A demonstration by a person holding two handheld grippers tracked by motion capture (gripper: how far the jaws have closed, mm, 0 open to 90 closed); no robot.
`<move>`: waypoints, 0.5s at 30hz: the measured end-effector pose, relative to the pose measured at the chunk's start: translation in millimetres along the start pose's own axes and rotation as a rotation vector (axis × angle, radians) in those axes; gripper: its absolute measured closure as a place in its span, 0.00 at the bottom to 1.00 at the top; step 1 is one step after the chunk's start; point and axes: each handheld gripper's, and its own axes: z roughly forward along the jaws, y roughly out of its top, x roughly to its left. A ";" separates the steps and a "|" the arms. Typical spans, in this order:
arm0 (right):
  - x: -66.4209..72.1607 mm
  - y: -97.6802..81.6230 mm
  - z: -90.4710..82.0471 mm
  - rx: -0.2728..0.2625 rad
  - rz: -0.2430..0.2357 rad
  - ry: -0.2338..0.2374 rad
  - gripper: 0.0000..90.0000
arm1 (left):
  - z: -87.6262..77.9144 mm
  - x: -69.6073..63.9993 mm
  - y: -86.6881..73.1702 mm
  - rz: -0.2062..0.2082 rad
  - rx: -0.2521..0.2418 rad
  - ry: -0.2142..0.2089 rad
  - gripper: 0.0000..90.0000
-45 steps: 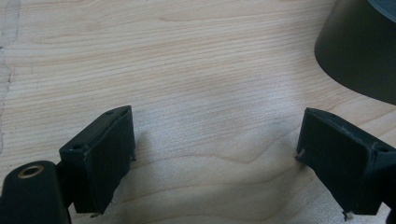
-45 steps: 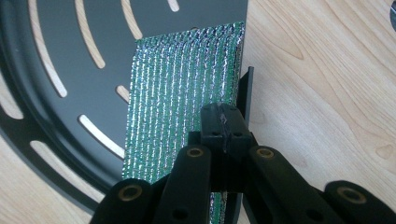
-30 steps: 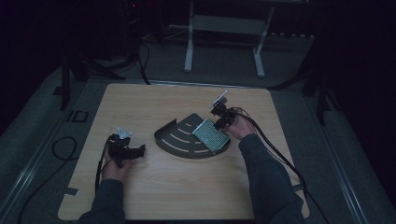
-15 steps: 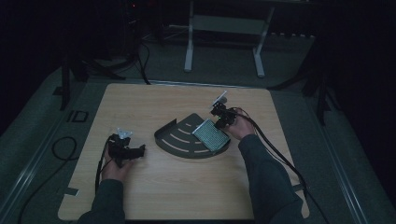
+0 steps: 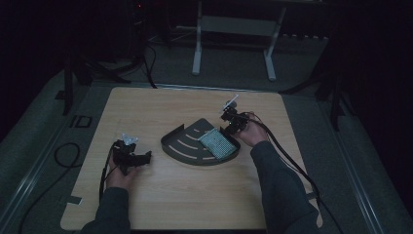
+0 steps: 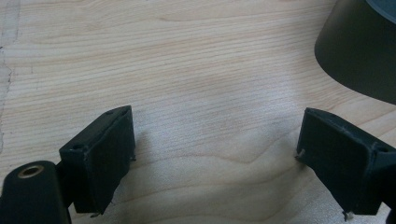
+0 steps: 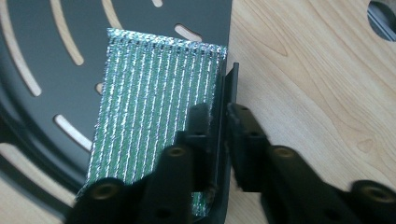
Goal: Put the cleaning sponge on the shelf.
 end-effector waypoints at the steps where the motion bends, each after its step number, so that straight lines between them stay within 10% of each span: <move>1: 0.0 -1.1 -1.9 -0.003 0.001 0.006 0.77 | -0.1 0.1 0.0 0.001 0.001 0.000 0.13; 15: -8.0 -28.5 -11.8 -0.045 0.095 -0.014 0.43 | 0.0 0.0 0.0 0.000 0.000 0.000 0.13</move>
